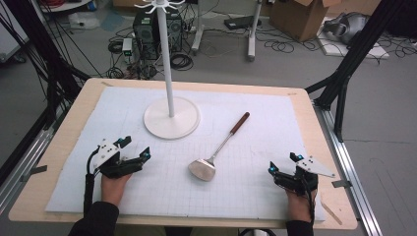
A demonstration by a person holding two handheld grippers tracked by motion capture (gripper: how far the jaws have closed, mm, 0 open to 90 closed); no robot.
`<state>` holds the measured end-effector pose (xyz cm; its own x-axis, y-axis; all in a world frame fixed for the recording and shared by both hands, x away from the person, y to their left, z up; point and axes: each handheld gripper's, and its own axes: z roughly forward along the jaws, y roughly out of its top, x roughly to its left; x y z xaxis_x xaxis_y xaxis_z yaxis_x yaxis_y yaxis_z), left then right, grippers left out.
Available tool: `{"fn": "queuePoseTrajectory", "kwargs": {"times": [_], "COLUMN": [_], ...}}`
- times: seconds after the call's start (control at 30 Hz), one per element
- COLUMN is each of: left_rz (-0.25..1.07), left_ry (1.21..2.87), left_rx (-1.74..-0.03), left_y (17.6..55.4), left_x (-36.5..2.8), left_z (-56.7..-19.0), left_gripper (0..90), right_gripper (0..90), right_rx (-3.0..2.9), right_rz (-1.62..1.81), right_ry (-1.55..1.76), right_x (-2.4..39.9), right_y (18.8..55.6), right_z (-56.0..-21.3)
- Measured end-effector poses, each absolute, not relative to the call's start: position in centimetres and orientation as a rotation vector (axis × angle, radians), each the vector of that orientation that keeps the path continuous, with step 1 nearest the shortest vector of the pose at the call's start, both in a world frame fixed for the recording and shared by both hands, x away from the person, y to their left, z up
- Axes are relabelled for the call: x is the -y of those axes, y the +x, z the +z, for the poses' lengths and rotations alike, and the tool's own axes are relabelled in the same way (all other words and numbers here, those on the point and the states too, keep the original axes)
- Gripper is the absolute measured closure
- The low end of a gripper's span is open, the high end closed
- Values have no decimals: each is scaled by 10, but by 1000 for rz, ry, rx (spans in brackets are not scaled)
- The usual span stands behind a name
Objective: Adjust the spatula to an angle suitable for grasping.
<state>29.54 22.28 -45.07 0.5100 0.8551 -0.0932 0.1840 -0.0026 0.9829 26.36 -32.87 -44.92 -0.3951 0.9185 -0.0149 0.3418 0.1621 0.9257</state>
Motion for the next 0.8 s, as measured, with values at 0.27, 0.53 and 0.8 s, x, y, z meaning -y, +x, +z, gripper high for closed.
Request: {"fn": "queuePoseTrajectory", "kwargs": {"times": [0.27,0.53,0.8], "left_rz": [673,717,683], "left_ry": [1481,1464,1537], "left_rx": [-1035,-1079,-1001], "left_y": [282,262,267], "left_x": [-232,-246,-220], "left_z": [-446,-421,-383], "left_gripper": [156,159,192], "right_gripper": [147,147,147], "right_rx": [-1843,-1863,-1852], "right_rz": [1199,1179,1175], "right_ry": [1191,1176,1178], "right_x": [326,324,324], "right_y": [264,264,264], "right_z": [-449,-449,-449]}}
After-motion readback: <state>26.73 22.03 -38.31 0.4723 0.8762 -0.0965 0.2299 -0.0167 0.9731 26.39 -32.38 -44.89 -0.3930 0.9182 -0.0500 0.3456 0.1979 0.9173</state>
